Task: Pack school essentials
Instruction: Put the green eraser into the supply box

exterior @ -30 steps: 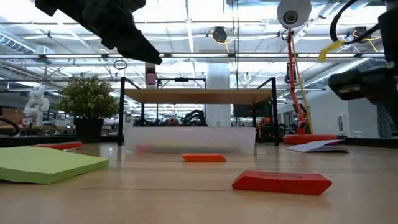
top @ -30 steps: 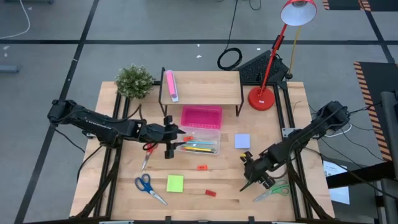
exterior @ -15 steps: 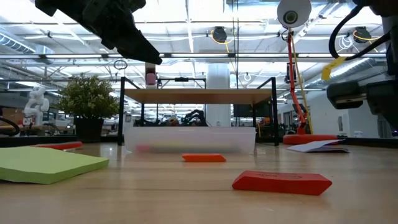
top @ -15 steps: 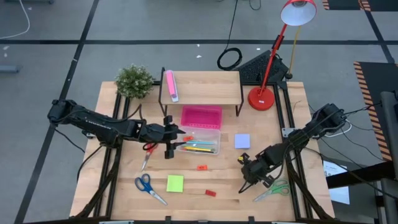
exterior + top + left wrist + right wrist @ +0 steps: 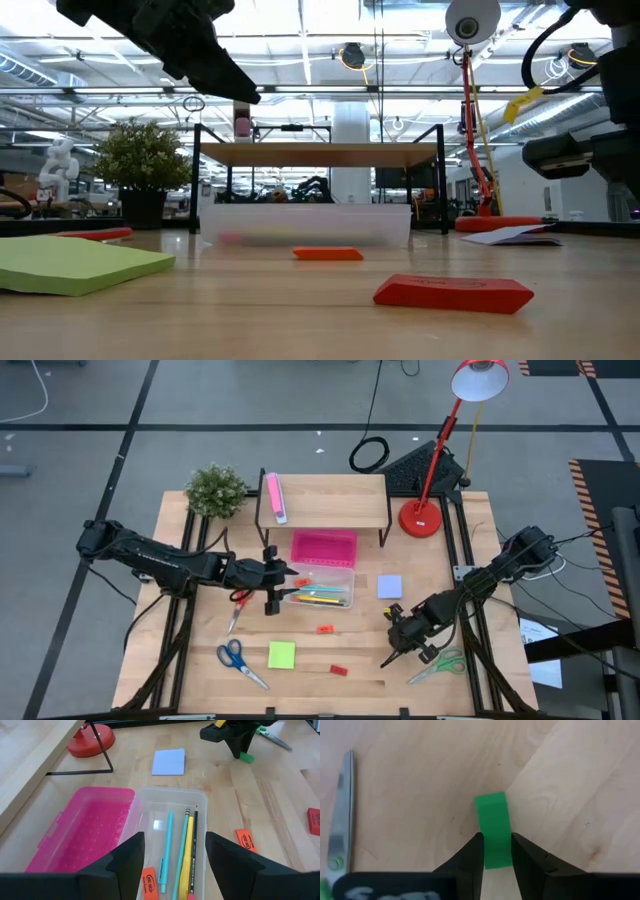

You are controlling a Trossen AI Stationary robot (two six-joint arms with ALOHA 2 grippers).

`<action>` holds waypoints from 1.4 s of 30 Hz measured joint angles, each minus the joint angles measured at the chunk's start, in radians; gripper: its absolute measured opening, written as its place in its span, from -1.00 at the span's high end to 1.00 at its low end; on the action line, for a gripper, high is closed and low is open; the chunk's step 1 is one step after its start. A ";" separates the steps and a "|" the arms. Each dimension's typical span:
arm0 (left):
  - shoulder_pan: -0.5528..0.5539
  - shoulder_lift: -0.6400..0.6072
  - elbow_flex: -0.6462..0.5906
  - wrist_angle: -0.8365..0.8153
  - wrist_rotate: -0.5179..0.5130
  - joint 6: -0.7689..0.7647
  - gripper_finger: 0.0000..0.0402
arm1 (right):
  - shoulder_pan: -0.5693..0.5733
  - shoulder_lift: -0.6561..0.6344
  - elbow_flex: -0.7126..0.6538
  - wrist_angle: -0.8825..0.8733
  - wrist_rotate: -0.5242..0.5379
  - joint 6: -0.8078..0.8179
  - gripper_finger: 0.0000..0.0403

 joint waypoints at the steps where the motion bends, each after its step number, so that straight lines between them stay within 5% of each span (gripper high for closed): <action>1: 0.000 0.000 0.000 0.000 0.000 0.000 -0.06 | 0.000 -0.010 -0.001 0.005 -0.002 0.022 0.60; 15: 0.000 0.000 0.000 0.001 0.000 0.001 -0.06 | -0.174 -0.104 0.013 0.369 0.067 0.273 0.60; 23: 0.000 0.000 0.000 0.001 0.000 0.003 -0.06 | -0.343 -0.054 0.150 0.374 0.205 0.250 0.59; 34: 0.000 0.000 0.000 0.001 0.000 0.012 -0.06 | -0.524 0.123 0.238 0.369 0.208 0.290 0.59; 42: 0.000 0.000 0.000 0.001 0.000 0.018 -0.06 | -0.550 0.209 0.238 0.338 0.204 0.352 0.59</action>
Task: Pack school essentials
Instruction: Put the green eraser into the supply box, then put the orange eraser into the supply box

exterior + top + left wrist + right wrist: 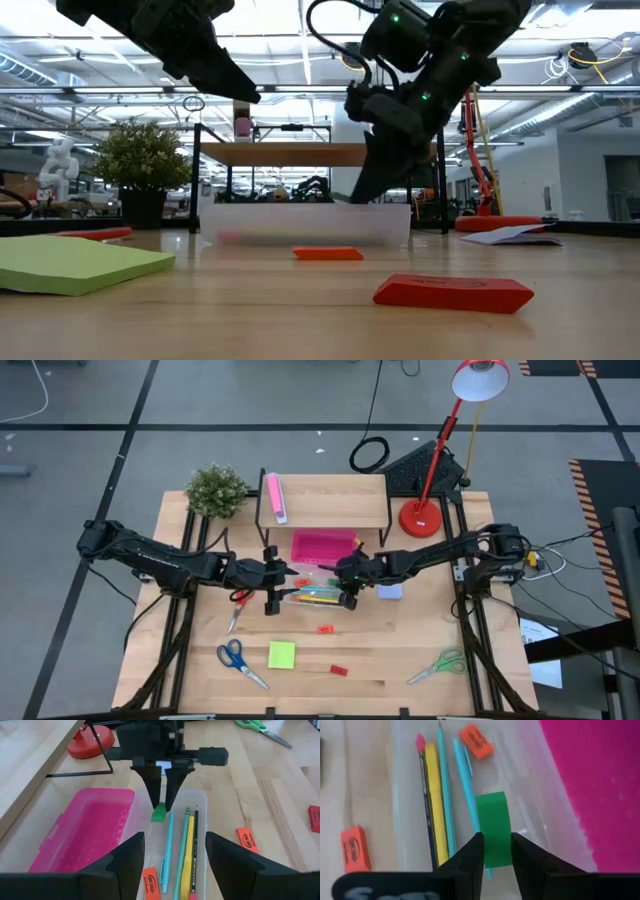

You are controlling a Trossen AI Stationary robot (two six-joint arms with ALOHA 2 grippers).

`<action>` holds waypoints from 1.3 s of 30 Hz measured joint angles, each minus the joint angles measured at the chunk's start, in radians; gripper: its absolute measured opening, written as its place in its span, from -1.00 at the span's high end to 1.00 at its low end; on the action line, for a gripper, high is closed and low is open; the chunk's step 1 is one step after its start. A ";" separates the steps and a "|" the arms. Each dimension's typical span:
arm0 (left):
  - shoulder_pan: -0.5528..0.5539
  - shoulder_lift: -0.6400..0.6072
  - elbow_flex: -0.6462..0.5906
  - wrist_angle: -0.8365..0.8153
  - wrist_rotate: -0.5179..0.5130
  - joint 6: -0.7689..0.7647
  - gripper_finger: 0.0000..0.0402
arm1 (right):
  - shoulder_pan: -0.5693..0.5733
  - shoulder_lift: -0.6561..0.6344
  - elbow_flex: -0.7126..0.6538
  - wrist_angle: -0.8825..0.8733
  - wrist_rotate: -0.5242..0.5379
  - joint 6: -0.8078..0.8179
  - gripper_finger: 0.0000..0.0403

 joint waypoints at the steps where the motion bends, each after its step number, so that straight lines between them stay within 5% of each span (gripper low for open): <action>1: 0.000 0.000 0.000 0.000 0.000 0.000 -0.06 | 0.000 0.005 0.000 -0.010 0.000 0.004 0.59; 17: 0.000 0.000 0.000 0.001 0.000 -0.004 -0.06 | -0.002 0.029 0.000 -0.051 0.027 0.015 0.59; 27: 0.000 0.000 0.000 0.003 0.001 -0.018 -0.06 | -0.002 0.018 0.000 -0.055 0.026 -0.007 0.30; 39: -0.082 0.009 0.000 0.051 -0.045 -0.120 -0.06 | 0.044 -0.262 -0.014 -0.058 0.028 -0.112 0.22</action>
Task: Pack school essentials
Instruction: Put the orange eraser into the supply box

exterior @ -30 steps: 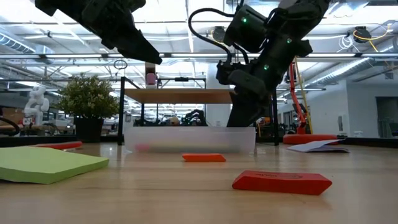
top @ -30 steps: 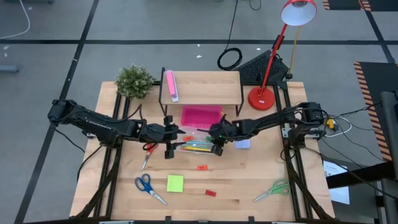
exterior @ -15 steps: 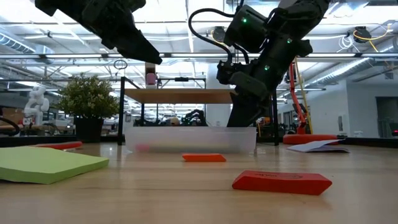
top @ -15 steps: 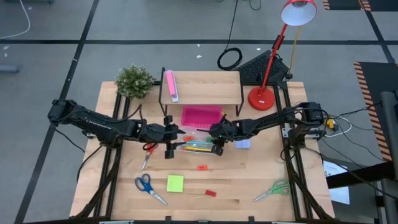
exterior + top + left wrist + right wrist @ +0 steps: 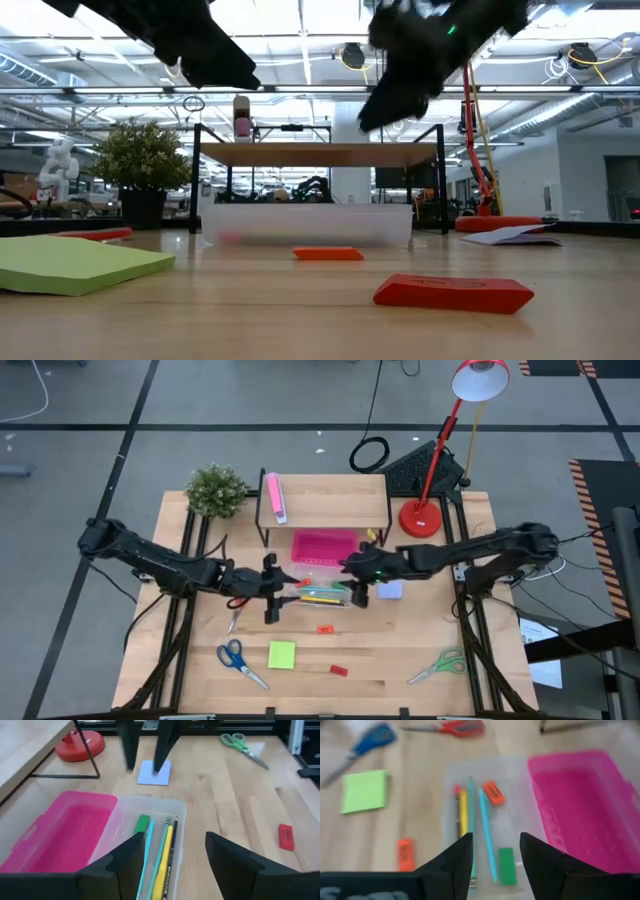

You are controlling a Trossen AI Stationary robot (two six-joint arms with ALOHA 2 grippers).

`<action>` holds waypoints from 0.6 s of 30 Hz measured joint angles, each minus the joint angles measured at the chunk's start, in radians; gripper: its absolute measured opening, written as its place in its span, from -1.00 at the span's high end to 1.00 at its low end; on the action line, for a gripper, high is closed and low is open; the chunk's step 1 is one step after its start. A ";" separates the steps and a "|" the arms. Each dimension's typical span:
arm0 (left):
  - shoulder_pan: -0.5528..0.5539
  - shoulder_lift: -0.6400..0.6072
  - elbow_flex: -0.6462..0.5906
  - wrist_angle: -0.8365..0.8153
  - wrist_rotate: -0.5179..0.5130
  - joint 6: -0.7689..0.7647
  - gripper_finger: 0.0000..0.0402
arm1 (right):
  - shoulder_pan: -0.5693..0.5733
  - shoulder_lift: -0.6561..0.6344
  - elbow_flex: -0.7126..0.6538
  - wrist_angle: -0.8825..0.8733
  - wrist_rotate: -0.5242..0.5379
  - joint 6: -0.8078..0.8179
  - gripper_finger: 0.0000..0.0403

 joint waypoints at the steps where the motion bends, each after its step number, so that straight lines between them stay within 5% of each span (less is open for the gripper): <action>1: -0.016 0.005 0.000 0.000 -0.023 -0.009 -0.06 | 0.009 -0.030 -0.008 -0.001 0.000 -0.016 0.22; 8: -0.124 0.101 0.000 0.102 -0.102 -0.064 -0.06 | 0.080 -0.208 -0.101 0.000 0.013 -0.146 0.22; 18: -0.193 0.402 0.196 0.085 -0.154 -0.105 -0.06 | 0.137 -0.359 -0.311 0.151 0.261 -0.144 0.22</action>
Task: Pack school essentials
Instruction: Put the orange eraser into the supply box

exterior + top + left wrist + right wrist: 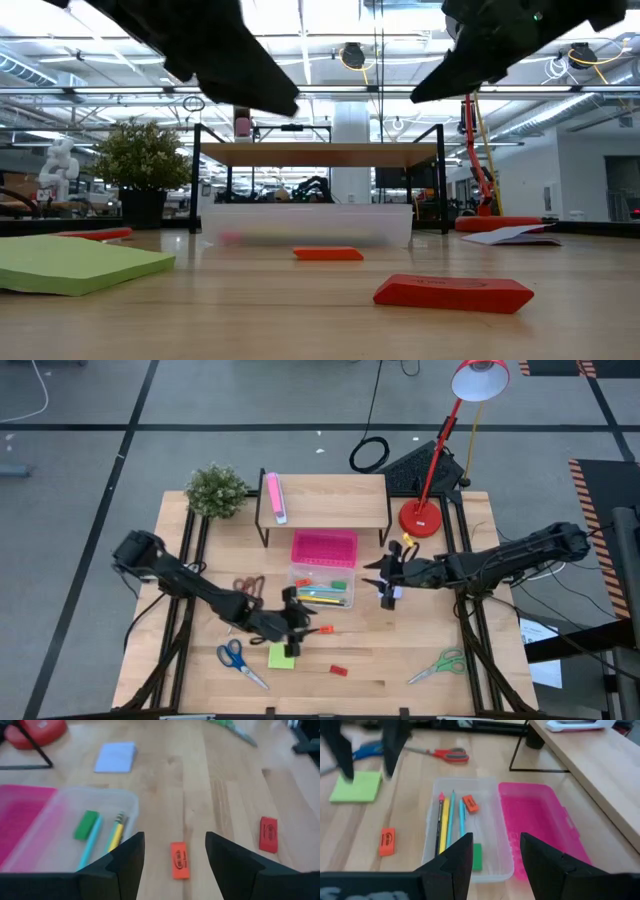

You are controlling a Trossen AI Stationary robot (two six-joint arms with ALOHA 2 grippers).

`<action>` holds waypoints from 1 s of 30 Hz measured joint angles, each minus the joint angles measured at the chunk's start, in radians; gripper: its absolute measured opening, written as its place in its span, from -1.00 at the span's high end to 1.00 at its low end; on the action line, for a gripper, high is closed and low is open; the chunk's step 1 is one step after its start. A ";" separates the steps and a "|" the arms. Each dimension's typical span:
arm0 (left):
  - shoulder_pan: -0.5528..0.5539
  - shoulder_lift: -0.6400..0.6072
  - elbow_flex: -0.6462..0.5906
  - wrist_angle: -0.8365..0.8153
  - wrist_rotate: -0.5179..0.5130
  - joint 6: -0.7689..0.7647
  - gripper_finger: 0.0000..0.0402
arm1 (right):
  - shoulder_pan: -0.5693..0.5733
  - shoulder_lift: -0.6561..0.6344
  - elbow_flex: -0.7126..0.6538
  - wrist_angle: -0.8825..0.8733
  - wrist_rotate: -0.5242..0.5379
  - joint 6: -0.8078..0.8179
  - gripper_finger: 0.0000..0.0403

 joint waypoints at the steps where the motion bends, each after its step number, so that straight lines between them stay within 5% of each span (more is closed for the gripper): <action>1: 0.000 0.027 0.023 -0.016 0.003 -0.001 -0.06 | 0.000 -0.009 -0.017 0.017 -0.007 -0.003 0.22; 16: 0.015 0.291 0.113 -0.024 0.071 -0.041 -0.06 | 0.065 -0.055 -0.034 0.037 -0.054 -0.064 0.22; 26: 0.046 0.334 0.113 -0.012 0.092 -0.110 -0.06 | 0.065 -0.055 -0.034 0.027 -0.056 -0.057 0.22; 30: 0.049 0.334 0.113 -0.012 0.114 -0.104 0.10 | 0.065 -0.055 -0.034 0.021 -0.057 -0.054 0.22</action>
